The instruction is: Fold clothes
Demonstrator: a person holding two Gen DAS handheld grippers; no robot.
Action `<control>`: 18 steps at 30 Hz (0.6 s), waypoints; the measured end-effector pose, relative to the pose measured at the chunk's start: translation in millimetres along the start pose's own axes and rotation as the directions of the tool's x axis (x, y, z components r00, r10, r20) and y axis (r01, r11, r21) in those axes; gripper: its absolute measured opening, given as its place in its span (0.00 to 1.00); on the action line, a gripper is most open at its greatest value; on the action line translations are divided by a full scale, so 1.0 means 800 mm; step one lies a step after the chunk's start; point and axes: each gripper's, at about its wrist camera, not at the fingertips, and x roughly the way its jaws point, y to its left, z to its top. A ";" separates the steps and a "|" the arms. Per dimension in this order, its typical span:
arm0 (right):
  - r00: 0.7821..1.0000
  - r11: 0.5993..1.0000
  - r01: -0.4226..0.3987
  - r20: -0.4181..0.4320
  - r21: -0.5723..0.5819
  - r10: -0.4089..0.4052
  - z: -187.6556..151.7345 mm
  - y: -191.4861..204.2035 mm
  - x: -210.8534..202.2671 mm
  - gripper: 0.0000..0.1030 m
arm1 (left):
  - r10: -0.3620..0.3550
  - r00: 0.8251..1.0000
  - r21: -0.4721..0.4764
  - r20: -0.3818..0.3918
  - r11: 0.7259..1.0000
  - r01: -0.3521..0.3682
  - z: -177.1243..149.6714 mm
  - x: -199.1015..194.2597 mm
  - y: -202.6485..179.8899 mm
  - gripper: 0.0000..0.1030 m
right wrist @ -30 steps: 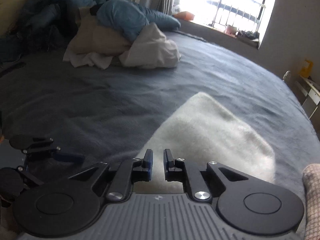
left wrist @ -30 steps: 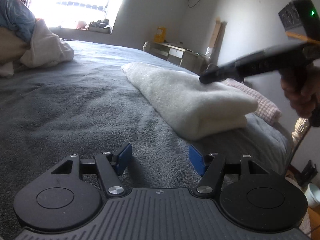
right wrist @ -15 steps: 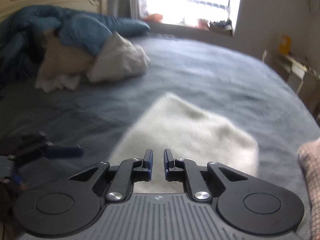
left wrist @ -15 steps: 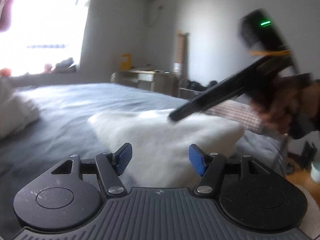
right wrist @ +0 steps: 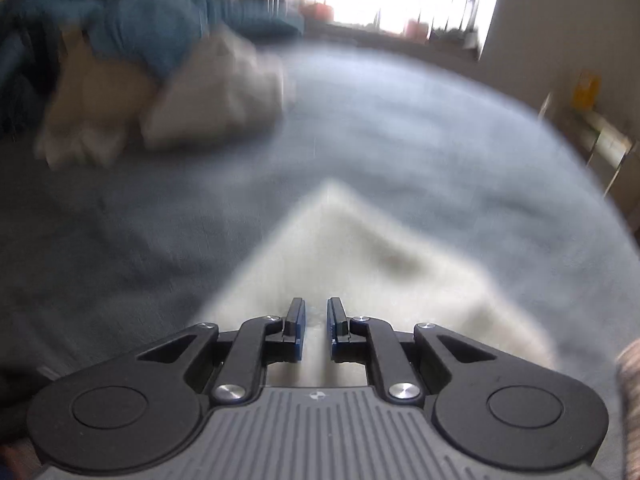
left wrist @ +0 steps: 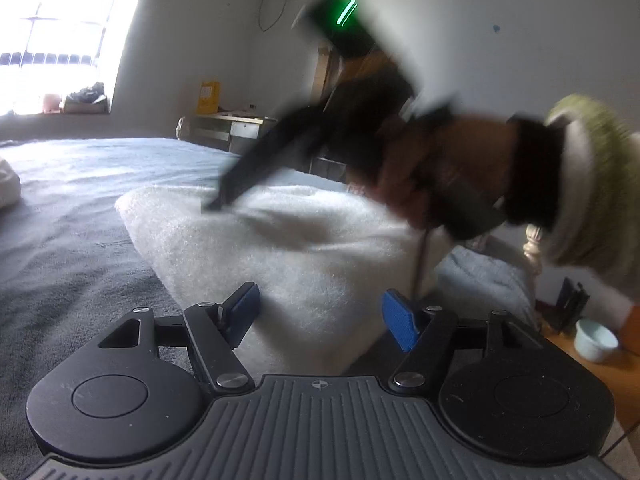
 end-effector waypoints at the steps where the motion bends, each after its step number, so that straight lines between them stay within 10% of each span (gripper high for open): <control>1: 1.000 1.000 -0.019 0.011 0.021 0.018 -0.005 -0.005 0.009 0.11 | 0.003 1.000 -0.009 -0.008 1.000 -0.003 0.001 0.001 0.001 0.67; 11: 0.992 0.998 -0.065 0.104 -0.008 0.065 0.081 -0.010 0.041 0.12 | -0.086 0.996 -0.106 0.039 0.990 0.090 -0.007 -0.012 0.020 0.67; 18: 0.992 0.992 -0.114 0.068 0.050 0.111 0.056 -0.026 0.102 0.15 | -0.121 0.991 -0.148 0.051 0.981 0.128 -0.008 -0.014 0.026 0.67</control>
